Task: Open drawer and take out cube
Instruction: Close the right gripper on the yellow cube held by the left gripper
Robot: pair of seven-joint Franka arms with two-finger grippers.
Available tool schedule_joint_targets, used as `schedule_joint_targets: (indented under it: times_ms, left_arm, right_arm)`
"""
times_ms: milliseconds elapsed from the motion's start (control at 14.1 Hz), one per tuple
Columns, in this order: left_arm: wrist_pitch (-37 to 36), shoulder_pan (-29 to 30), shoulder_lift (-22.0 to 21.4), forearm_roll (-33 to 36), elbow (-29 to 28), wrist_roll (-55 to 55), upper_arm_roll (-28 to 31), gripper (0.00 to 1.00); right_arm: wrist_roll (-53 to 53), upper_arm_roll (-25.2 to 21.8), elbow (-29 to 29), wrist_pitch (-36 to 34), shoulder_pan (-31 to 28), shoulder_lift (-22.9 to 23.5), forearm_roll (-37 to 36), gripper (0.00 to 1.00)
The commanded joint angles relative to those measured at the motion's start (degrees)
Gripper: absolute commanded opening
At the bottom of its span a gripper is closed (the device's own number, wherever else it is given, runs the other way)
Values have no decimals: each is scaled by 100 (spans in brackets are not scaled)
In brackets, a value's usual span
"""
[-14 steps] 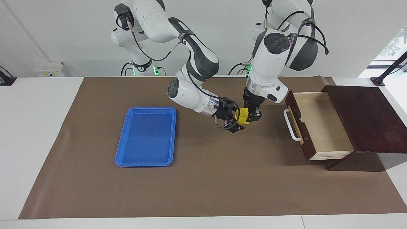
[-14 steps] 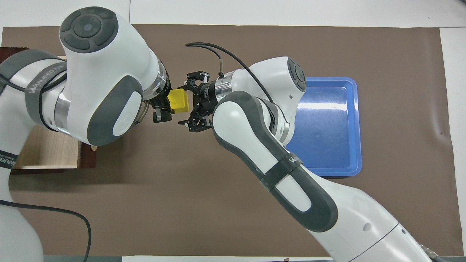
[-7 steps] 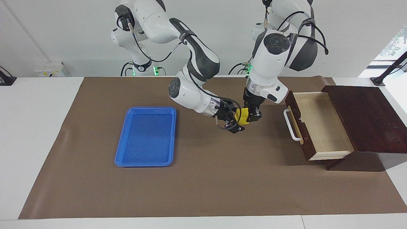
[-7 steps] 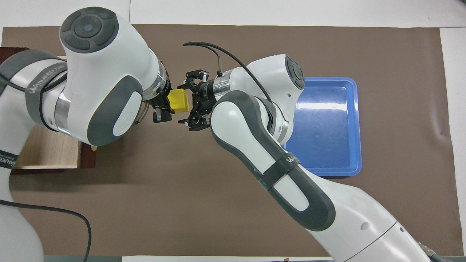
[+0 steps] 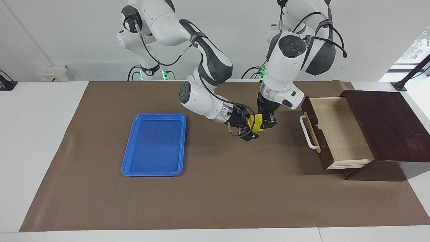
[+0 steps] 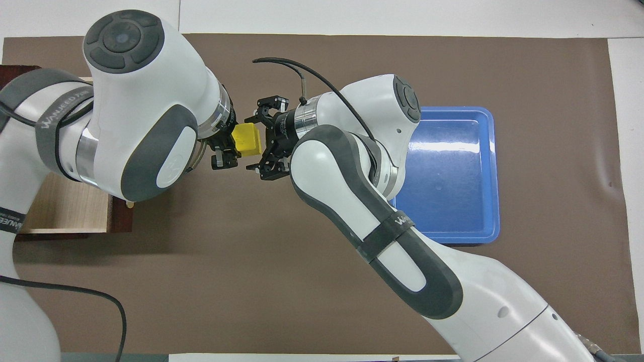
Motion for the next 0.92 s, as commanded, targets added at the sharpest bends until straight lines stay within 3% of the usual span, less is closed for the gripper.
schedule_joint_targets:
  times_ms: [0,71,142,853]
  left_arm:
    - [77,-67,-15,-41,-64,-56,82,0]
    - [77,-67,-24,-41,-73,-56,82,0]
    - [77,-67,-24,-41,-73,-56,74,0]
    - [94,-67,-24,-23,-73,32,74,0]
  right_arm:
    - [371,3,280,-82,-24,119,-160,49]
    - [424,3,298,-74,-24,128,-160,19]
    - [520,3,324,-65,-33,163,-151,0]
    - [521,-6,562,-136,-120,198,-178,0]
